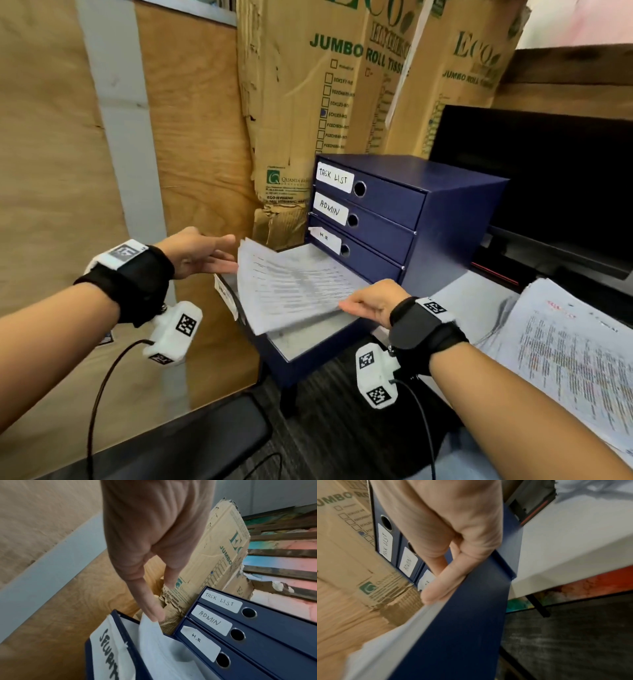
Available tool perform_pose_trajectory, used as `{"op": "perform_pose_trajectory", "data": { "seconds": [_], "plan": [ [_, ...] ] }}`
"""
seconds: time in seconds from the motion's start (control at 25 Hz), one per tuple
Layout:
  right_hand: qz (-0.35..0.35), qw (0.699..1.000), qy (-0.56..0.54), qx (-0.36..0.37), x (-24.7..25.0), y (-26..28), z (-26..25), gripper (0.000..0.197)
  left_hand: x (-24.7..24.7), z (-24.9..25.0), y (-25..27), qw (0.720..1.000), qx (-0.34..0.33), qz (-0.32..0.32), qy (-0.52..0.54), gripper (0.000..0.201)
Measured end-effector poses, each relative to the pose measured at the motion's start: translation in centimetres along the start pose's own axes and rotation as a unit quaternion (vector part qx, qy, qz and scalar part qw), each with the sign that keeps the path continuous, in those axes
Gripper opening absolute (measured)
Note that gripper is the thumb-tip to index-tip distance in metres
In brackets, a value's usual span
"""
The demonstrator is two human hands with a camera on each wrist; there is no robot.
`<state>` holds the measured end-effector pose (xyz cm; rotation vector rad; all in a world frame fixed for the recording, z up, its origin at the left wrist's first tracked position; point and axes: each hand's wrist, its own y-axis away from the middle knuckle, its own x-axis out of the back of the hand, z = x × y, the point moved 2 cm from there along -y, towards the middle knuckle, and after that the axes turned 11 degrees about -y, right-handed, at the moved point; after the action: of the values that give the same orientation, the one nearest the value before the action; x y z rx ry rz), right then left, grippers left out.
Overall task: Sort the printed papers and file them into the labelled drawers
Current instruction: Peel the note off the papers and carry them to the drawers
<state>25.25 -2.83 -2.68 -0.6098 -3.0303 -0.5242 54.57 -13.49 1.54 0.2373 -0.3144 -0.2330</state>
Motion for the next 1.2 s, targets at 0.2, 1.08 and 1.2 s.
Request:
{"op": "perform_pose_trajectory", "data": {
  "seconds": [0.2, 1.08, 1.2],
  "plan": [
    [0.025, 0.999, -0.031, 0.010, 0.6, -0.7, -0.4, 0.027, -0.6, -0.6, 0.8, 0.962, -0.051, 0.051, -0.264, 0.017],
    [-0.145, 0.833, 0.487, 0.221, -1.5, 2.5, -4.7, 0.043, -5.1, -3.5, -0.6, 0.996, 0.074, 0.026, 0.037, 0.015],
    [-0.138, 0.845, 0.460, 0.235, 0.9, 2.8, -6.3, 0.036, -8.2, -3.1, -3.3, 0.994, 0.078, 0.032, 0.075, 0.027]
  ]
}}
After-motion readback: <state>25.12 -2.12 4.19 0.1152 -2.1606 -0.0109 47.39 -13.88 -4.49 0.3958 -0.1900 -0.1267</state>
